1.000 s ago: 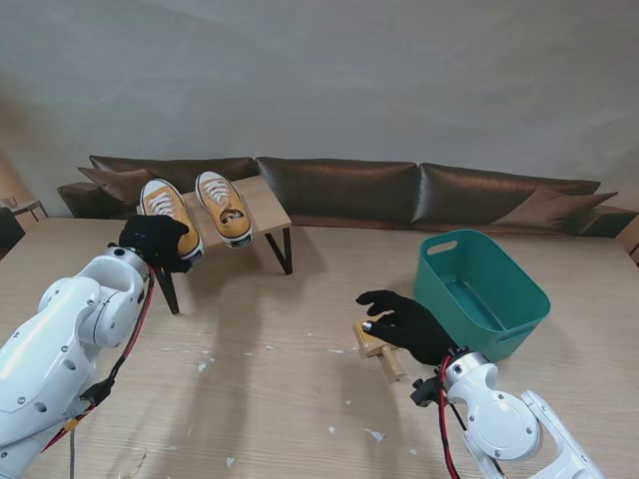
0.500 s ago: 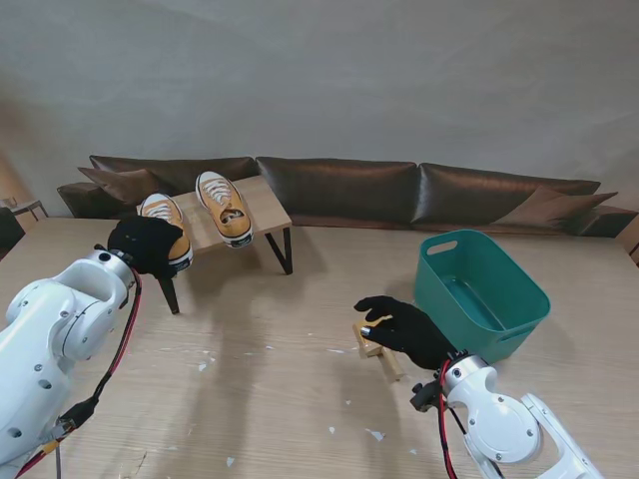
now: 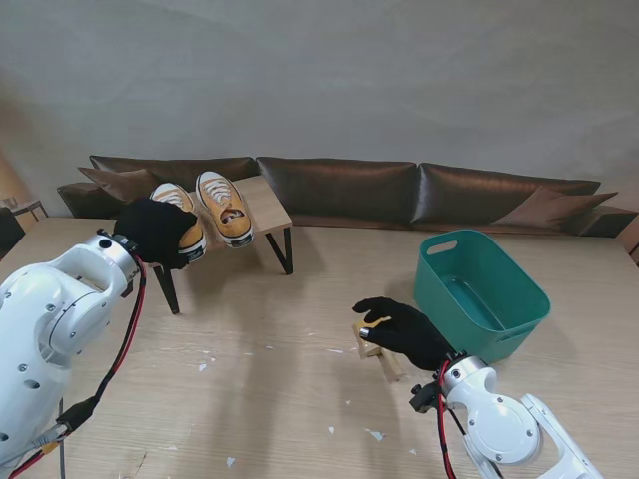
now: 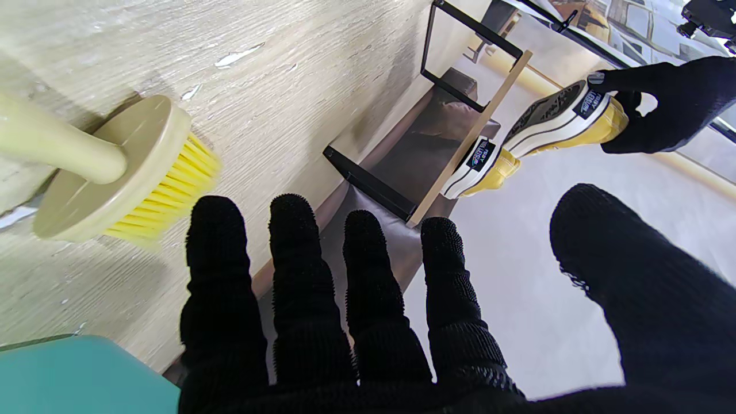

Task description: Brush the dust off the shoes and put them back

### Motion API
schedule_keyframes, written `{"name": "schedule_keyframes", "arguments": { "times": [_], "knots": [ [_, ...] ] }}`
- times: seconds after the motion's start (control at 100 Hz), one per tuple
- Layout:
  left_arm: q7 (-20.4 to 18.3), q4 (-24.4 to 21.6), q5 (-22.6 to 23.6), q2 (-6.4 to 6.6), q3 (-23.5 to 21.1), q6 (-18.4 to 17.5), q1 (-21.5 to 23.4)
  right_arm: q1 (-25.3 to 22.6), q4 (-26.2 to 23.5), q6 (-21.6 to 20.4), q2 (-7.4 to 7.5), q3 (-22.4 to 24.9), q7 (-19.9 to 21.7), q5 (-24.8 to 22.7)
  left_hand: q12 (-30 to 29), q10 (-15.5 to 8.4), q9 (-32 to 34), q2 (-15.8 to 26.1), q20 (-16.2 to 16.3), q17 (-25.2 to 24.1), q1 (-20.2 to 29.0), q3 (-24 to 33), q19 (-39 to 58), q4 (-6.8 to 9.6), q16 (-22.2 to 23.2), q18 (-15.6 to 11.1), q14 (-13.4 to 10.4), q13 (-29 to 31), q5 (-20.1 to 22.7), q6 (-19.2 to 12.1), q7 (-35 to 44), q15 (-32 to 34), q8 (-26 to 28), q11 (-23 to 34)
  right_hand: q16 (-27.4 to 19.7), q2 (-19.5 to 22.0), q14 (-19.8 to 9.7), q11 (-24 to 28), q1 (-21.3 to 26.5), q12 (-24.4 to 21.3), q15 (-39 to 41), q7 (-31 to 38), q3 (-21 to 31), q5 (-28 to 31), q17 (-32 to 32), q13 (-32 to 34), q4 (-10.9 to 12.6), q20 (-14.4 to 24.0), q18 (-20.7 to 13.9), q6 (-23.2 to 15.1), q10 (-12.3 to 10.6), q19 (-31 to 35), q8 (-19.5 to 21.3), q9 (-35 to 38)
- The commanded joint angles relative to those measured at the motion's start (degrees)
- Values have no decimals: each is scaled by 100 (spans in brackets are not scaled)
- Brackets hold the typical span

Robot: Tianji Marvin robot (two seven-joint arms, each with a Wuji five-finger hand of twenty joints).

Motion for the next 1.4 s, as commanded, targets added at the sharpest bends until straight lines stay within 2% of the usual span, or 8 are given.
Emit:
{"name": "schedule_keyframes", "arguments": {
  "times": [0.0, 0.19, 0.4, 0.83, 1.15, 1.39],
  "knots": [
    [-79, -234, 5, -4, 3, -78, -105, -42, -41, 15, -7, -20, 90, 3, 51, -657, 294, 350, -85, 86, 1351, 792, 7, 396, -8, 47, -378, 279, 739, 340, 2104, -83, 692, 46, 7, 188, 43, -76, -169, -31, 16, -16, -146, 53, -969, 103, 55, 66, 100, 2, 68, -50, -77, 117],
    [-16, -369, 46, -4, 102, -292, -272, -57, -49, 20, -1, -12, 119, 14, 94, -652, 299, 344, -104, 88, 1375, 783, 6, 399, 5, 46, -383, 286, 735, 341, 2101, -104, 695, 28, 7, 193, 46, -79, -169, -32, 15, -16, -149, 54, -969, 101, 56, 64, 102, -6, 72, -46, -79, 116],
    [-16, -325, -123, -13, 408, -421, -624, -63, -52, 16, 0, -9, 123, 18, 117, -644, 304, 361, -120, 89, 1380, 783, 2, 399, 19, 38, -377, 283, 733, 341, 2099, -113, 698, 8, 7, 198, 40, -75, -172, -30, 15, -11, -152, 63, -969, 101, 56, 62, 104, 5, 73, -43, -79, 120],
    [-184, 357, -1130, -58, 1479, -405, -1496, -36, -31, 40, -10, -8, 90, 14, 157, -673, 286, 389, -156, 82, 1373, 755, -32, 384, 49, 2, -400, 258, 708, 338, 2091, -141, 713, -24, 9, 199, 43, -71, -169, -29, 22, -3, -149, 86, -965, 115, 57, 57, 105, 16, 78, -34, -82, 138],
    [-345, 861, -1856, -77, 2151, -484, -1897, 2, 10, 50, -20, -12, 57, 14, 164, -667, 234, 450, -185, 52, 1383, 674, -94, 354, 65, -46, -406, 195, 657, 333, 2068, -210, 737, -76, 8, 199, 43, -73, -170, -30, 22, -3, -143, 102, -961, 116, 55, 52, 103, 23, 85, -27, -87, 145],
    [-546, 902, -2122, -59, 2397, -641, -2006, 26, 36, 59, -26, -19, 41, 23, 158, -678, 211, 484, -197, 22, 1413, 575, -148, 335, 73, -77, -416, 159, 626, 331, 2042, -281, 758, -122, 7, 197, 50, -77, -170, -31, 21, -4, -143, 101, -966, 116, 54, 48, 112, 26, 87, -26, -89, 143]
  ]
}}
